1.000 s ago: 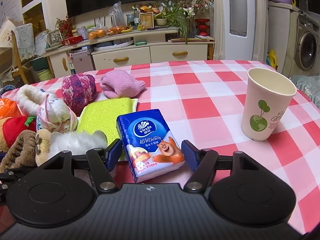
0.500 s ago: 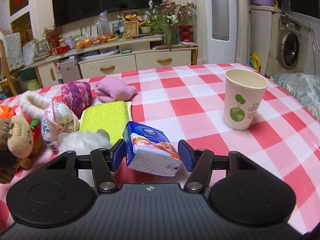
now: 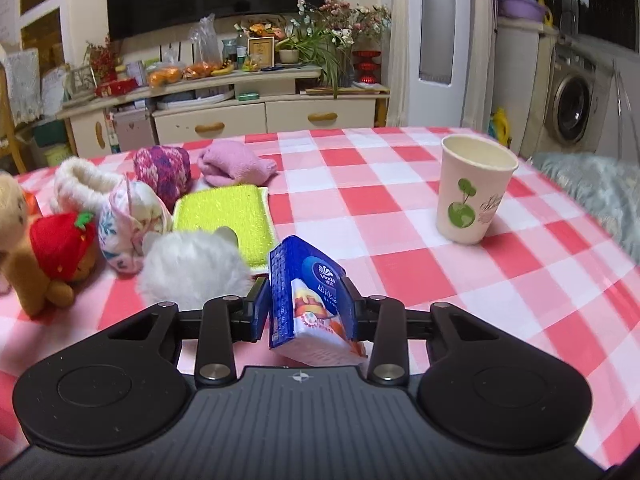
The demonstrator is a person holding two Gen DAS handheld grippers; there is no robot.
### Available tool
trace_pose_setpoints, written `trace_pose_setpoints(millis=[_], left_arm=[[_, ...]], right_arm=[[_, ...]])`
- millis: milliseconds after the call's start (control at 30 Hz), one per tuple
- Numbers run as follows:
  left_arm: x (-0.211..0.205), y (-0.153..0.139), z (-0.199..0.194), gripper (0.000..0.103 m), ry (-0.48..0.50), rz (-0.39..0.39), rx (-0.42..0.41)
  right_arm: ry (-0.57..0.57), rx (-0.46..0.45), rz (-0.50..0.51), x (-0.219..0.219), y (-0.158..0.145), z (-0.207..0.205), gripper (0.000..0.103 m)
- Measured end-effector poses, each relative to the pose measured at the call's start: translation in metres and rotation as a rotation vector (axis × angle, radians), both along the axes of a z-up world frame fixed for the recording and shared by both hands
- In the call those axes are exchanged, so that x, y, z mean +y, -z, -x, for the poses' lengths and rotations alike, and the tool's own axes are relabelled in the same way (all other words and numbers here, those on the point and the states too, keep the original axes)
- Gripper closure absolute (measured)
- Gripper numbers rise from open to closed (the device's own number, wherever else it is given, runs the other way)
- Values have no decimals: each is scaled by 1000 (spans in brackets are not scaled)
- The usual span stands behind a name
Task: Organize soft objects
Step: 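Grasp the blue tissue pack with right tool while left tool grasps the brown ring, then carry both held items into the cardboard box and open both tools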
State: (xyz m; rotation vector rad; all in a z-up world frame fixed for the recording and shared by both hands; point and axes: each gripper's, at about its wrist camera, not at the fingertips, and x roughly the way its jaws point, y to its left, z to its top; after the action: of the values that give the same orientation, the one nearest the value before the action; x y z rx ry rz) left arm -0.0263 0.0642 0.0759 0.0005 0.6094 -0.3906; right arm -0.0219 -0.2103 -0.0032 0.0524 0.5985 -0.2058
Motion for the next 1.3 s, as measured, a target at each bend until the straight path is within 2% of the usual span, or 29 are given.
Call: trace_pose_setpoints(millis=[100,167,267,333,400,467,833,900,933,1000,1033,1300], left_arm=[[4,-2,2,69,-2,6,3],[6,-2,3,69,-4,7,6],[8,-2,4,69,-9,8,11],[11,-2,4,68,-12,12,16],[13,-2,5,68,-15,10,16],[13,-2,4,68,-17,7,18],[11,4,1,66,-21,-9,33],[10,5,1,66,-20,-13,35],[9,5,1,66,-20,-15,36],[9,6,1,66,-22,-16,36],[9,5,1,66,-23,-15,35],[17,-2,5,66,-26,9,16]], right_arm=[[11,18,57,4,4,-1,56],[13,29,68,6,7,-4,49],[9,41,111,10,13,-7,44],[3,54,136,13,16,-10,38],[-3,61,130,14,19,-10,14],[5,67,102,11,21,-12,5],[101,55,-1,-22,25,-17,7],[98,64,-57,-28,26,-17,11],[98,63,-47,-26,26,-16,13],[92,63,-25,-24,26,-15,33],[90,59,-22,-23,25,-14,40],[120,28,-26,-25,18,-5,39]])
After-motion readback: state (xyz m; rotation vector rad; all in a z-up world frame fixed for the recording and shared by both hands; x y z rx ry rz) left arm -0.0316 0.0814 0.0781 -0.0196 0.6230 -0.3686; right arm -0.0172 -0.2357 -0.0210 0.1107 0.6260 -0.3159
